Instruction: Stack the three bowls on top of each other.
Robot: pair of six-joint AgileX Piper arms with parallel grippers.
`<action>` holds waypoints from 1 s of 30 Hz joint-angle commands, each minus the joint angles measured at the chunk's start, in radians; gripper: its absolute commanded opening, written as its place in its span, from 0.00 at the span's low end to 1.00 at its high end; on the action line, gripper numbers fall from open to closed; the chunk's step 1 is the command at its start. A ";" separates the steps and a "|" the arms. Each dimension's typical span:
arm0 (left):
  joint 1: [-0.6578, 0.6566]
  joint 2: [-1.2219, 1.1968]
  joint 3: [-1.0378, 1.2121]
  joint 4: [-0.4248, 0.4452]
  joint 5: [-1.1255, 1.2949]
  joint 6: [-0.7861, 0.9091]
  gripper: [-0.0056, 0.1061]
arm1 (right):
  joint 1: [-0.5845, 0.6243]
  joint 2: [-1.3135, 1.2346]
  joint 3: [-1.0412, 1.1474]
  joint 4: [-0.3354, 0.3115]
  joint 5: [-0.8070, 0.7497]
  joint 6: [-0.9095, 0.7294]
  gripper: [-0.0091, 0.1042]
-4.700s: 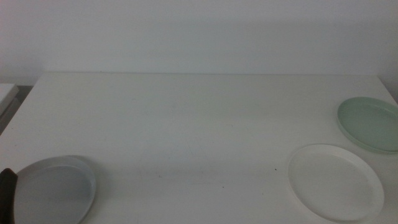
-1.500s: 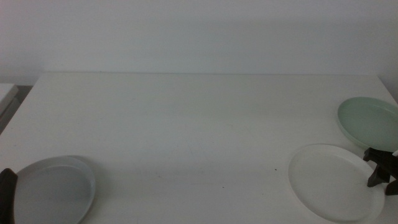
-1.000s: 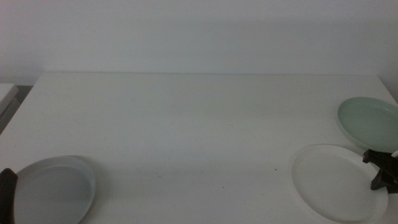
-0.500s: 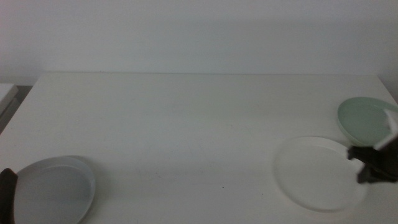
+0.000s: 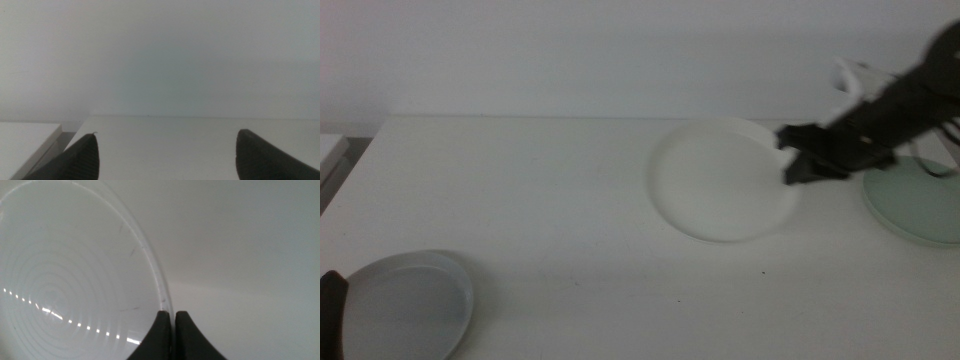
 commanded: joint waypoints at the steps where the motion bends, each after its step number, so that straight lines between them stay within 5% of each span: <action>1: 0.000 -0.003 0.000 0.004 -0.010 0.000 0.89 | 0.041 0.050 -0.065 0.017 0.018 0.001 0.06; 24: 0.000 -0.003 0.000 0.004 -0.010 0.000 0.89 | 0.134 0.393 -0.224 0.078 0.040 -0.015 0.07; 27: 0.000 -0.003 0.000 0.004 -0.010 -0.002 0.89 | 0.134 0.393 -0.224 0.070 0.034 -0.016 0.17; 30: 0.000 -0.003 0.000 0.004 -0.010 -0.002 0.89 | 0.134 0.391 -0.224 0.063 0.019 -0.021 0.41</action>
